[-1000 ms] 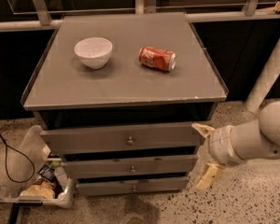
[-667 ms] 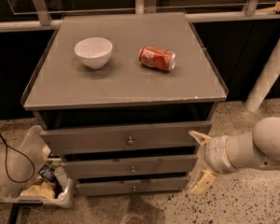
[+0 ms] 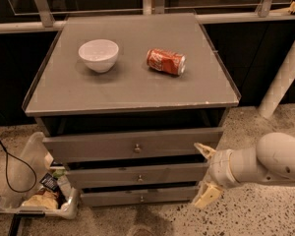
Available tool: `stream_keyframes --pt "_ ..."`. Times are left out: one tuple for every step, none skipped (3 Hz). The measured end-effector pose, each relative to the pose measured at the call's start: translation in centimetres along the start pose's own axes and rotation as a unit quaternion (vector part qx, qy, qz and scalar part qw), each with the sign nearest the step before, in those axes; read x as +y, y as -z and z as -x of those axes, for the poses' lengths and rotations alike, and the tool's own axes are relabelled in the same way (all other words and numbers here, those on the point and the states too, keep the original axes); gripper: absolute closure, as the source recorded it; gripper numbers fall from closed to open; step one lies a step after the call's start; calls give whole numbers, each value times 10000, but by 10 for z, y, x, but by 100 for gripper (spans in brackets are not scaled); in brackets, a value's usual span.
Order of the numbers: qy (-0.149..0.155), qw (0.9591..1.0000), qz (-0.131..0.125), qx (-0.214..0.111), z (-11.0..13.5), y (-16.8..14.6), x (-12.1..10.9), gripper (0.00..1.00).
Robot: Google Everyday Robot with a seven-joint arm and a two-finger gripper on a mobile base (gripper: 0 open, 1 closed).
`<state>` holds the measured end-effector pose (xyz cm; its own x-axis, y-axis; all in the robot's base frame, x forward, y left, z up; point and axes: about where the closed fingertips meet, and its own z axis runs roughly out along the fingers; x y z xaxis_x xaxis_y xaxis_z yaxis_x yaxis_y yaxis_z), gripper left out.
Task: Open middle drawer
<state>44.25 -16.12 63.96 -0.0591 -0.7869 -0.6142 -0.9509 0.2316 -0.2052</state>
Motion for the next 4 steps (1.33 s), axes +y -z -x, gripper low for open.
stream_keyframes --pt "-53 9998 -110 135 -26 -54 1 0" --pt "-79 9994 -253 218 -47 -89 -3 0" --pt "-275 9984 -493 -20 -85 -147 -17 0" --pt "-220 9986 -467 -62 -85 -154 -14 0"
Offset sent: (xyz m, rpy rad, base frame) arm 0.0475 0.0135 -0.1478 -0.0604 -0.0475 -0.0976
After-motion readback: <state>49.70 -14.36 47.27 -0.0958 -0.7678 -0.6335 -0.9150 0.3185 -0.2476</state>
